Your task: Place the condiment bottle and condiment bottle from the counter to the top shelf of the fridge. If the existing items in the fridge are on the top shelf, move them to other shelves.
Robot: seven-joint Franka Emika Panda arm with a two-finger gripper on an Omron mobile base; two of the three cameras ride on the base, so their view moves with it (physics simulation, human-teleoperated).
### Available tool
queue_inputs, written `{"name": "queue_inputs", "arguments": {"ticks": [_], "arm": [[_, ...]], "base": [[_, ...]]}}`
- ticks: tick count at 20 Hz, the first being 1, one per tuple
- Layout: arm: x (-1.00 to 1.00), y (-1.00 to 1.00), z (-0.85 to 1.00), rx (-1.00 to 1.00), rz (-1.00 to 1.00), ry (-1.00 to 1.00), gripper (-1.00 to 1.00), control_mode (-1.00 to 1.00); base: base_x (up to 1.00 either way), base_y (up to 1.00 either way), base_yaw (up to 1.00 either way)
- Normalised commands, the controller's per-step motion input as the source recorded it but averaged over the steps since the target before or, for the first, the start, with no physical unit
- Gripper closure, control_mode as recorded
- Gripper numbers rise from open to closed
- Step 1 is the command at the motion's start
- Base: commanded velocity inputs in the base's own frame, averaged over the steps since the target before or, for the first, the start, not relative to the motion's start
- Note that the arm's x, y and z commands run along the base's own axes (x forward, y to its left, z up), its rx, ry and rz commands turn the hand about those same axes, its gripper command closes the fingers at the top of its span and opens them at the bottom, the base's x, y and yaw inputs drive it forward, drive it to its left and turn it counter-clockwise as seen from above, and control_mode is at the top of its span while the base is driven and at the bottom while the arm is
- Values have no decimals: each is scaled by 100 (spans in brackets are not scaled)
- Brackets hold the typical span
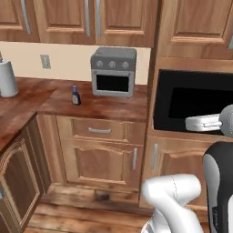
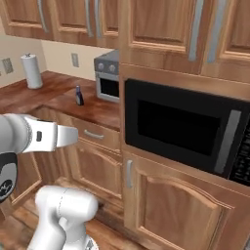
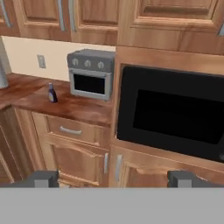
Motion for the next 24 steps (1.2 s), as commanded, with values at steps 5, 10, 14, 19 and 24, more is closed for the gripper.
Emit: {"name": "queue_inputs", "arguments": {"ticks": [5, 10, 14, 19, 24], "arm": [[0, 0, 0, 0, 0, 0, -100, 100], [0, 0, 0, 0, 0, 0, -100, 100], [0, 0, 0, 0, 0, 0, -100, 100], [0, 0, 0, 0, 0, 0, -100, 100], [0, 0, 0, 0, 0, 0, -100, 100]], "base": [[100, 100, -1], [93, 100, -6], [82, 96, -11], [78, 77, -17], [83, 29, -12]]}}
